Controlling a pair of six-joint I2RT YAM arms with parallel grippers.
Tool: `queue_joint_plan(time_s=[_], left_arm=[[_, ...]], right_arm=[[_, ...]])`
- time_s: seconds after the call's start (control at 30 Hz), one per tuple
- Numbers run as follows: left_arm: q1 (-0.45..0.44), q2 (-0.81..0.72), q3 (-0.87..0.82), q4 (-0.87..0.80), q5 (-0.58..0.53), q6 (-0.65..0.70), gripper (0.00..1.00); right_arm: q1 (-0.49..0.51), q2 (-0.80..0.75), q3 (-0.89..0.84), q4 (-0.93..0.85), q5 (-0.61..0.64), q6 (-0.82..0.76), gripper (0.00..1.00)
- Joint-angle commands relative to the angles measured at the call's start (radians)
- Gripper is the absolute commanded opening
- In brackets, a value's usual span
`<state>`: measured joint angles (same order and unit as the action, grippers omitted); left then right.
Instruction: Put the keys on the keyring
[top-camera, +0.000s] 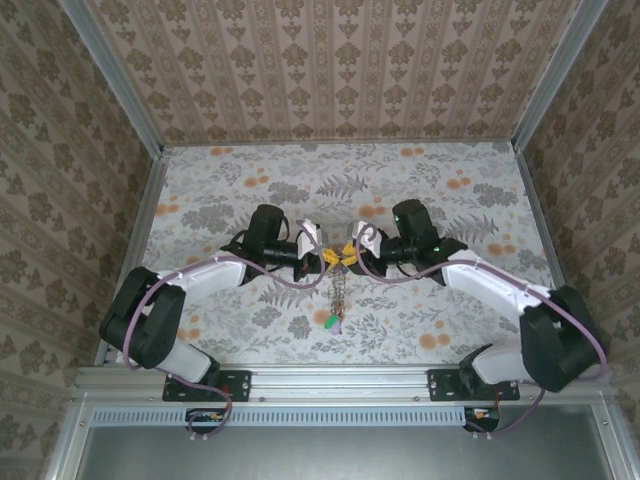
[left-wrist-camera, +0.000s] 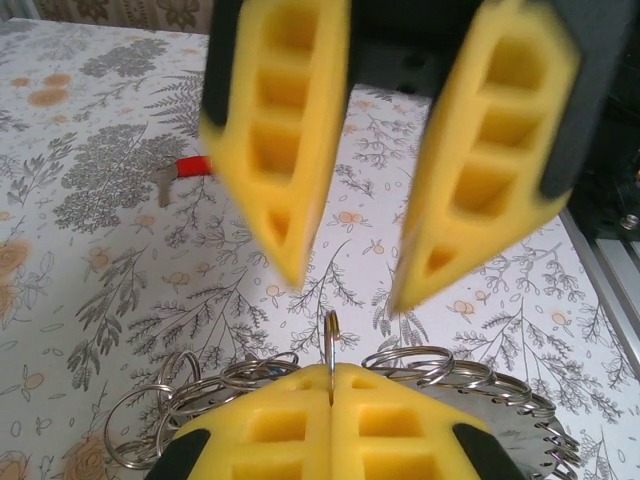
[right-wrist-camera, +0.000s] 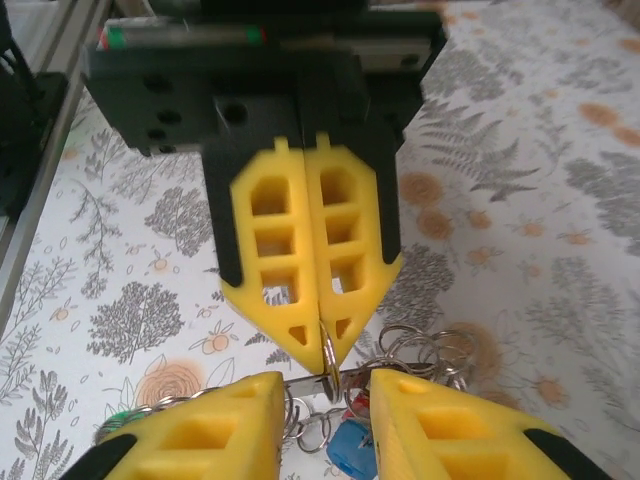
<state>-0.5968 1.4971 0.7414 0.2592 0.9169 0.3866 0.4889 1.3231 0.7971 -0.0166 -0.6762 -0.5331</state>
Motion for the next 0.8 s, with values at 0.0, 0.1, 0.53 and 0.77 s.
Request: queue_joint_plan(time_s=[0.0, 0.1, 0.53, 0.77], left_arm=[[0.001, -0.03, -0.031, 0.15, -0.003, -0.075, 0.0], [0.002, -0.034, -0.043, 0.185, -0.006, -0.093, 0.0], [0.002, -0.014, -0.054, 0.258, 0.014, -0.14, 0.0], [0.0, -0.023, -0.071, 0.274, 0.01, -0.157, 0.0]], right_arm=[[-0.004, -0.118, -0.044, -0.007, 0.121, 0.102, 0.31], [-0.035, -0.191, -0.054, -0.013, 0.295, 0.31, 0.38], [-0.359, 0.021, 0.152, -0.428, 0.605, 0.786, 0.39], [-0.423, 0.264, 0.287, -0.495, 0.619, 0.789, 0.35]])
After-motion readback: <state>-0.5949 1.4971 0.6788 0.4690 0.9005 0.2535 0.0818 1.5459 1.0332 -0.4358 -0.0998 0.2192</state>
